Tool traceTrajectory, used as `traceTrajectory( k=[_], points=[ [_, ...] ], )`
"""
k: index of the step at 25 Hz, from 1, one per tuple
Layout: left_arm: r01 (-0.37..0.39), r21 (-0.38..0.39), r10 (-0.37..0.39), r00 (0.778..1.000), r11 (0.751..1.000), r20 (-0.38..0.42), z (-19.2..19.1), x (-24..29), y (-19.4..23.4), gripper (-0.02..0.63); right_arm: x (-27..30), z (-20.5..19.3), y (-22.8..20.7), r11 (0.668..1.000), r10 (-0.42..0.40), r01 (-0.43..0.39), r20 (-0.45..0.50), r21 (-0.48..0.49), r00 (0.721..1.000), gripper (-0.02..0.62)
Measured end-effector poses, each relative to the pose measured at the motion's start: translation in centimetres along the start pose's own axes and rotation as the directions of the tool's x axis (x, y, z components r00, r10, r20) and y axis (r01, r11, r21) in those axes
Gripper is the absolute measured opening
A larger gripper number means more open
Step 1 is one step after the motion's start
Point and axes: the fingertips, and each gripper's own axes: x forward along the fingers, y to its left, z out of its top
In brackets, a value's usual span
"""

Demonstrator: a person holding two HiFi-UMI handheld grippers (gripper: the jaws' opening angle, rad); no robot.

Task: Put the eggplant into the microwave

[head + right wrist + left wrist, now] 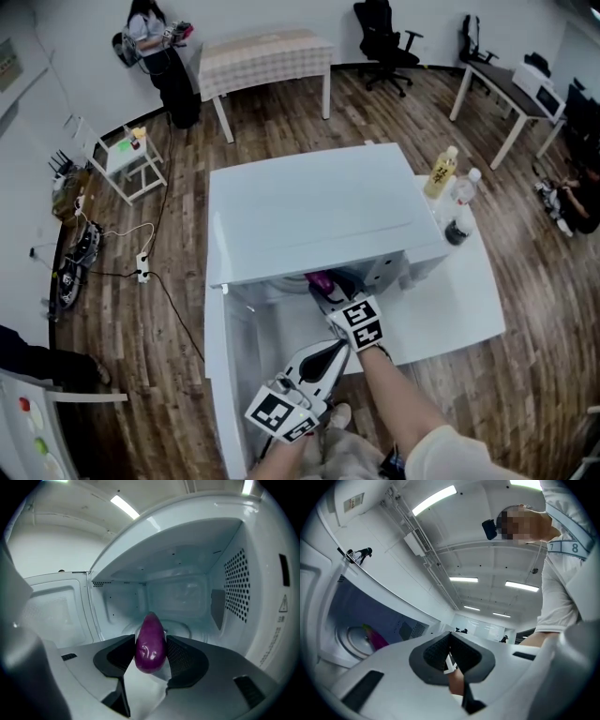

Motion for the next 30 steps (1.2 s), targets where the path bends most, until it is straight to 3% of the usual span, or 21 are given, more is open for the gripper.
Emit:
traceTrajectory(
  k=[15,24,30],
  points=[
    [0.021,0.016,-0.021,1.000,1.000,-0.018,-0.1,-0.3,0.2,0.002,3.8,0.1,-0.2,0.999,-0.023,0.021,-0.067,-0.038,0.997,0.227],
    [0.034,0.025,-0.033,0.999,0.999,-0.040,-0.7,-0.4,0.2,0.002,2.2,0.4,-0.3,1.000,0.014,-0.013,0.025,-0.013,1.000,0.280],
    [0.045,0.036,-0.044,0.998,0.998,-0.048,-0.7,-0.1,-0.2,0.002,0.6,1.5,0.3,0.999,0.048,-0.049,0.076,-0.001,0.996,0.282]
  ],
)
